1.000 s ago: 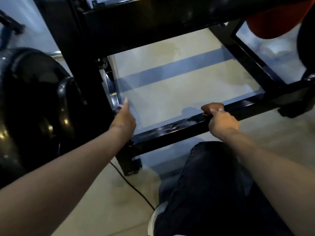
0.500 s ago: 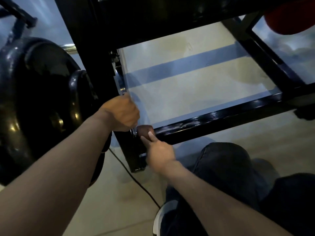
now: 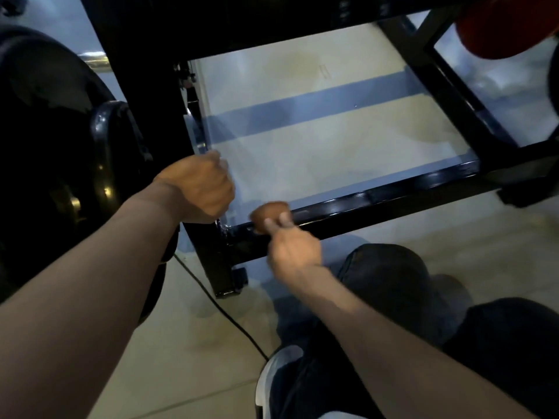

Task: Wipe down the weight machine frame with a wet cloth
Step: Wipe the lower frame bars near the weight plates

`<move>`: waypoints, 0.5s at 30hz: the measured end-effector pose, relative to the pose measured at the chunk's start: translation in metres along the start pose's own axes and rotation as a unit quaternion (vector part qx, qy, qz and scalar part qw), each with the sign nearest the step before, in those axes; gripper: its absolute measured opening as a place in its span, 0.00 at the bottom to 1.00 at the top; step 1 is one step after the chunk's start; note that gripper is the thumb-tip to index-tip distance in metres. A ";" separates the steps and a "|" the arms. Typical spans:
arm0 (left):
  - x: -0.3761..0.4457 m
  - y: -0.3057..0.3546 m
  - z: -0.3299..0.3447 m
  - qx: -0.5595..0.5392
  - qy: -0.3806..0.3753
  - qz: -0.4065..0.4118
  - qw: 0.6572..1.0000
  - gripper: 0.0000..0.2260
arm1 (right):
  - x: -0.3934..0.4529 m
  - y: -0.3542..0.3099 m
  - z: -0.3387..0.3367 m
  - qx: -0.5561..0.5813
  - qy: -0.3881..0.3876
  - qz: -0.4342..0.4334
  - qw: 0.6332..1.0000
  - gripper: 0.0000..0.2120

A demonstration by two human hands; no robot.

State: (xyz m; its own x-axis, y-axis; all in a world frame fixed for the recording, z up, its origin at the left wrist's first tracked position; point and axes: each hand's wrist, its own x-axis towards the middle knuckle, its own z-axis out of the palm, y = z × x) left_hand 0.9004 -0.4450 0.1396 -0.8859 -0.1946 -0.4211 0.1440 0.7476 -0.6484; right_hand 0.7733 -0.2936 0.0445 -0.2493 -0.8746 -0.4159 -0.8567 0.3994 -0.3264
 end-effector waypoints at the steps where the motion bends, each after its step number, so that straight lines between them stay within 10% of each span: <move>1: 0.000 0.000 -0.005 0.006 -0.002 -0.003 1.000 0.16 | -0.003 -0.017 0.010 0.005 -0.018 -0.035 0.999 0.29; 6: 0.001 0.000 -0.016 0.006 -0.040 -0.011 0.999 0.17 | -0.010 0.000 0.007 0.021 0.014 -0.094 0.995 0.31; 15: 0.001 -0.001 -0.002 -0.012 -0.016 -0.009 1.000 0.16 | -0.005 0.086 -0.034 0.036 0.107 0.152 0.982 0.25</move>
State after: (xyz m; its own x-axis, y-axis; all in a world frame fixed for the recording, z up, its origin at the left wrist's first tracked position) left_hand 0.8987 -0.4445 0.1414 -0.8734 -0.2286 -0.4301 0.1169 0.7589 -0.6407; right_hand 0.6856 -0.2644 0.0472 -0.5841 -0.7466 -0.3184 -0.6959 0.6626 -0.2771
